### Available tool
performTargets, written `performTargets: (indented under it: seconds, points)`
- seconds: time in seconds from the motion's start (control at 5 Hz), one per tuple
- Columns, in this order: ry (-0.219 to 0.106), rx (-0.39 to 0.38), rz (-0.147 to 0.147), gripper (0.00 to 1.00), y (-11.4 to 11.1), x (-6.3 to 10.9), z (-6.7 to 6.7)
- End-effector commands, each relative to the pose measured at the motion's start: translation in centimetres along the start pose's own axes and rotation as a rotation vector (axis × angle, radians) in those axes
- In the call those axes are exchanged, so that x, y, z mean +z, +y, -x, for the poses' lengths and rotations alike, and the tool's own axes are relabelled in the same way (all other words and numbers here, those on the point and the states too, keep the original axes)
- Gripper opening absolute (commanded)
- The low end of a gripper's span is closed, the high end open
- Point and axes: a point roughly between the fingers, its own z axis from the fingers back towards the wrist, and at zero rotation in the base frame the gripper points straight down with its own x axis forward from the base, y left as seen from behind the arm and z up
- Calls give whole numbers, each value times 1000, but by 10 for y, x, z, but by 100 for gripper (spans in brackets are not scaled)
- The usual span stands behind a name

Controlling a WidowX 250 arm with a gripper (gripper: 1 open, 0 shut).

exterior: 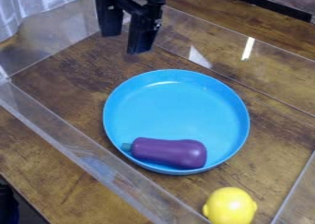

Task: Move the carrot to the right side

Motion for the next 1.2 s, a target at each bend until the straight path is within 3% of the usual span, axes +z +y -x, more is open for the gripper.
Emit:
performTargets:
  seconds: [0.0,0.4,0.8,1.0]
  points:
    - [-51,48,-13,100,-3,11,6]
    - [-45,58,-4,100,-26,-2,5]
    - [-65,68,10,100,-69,-6,7]
    - [-83,66,20,100,-90,-21,10]
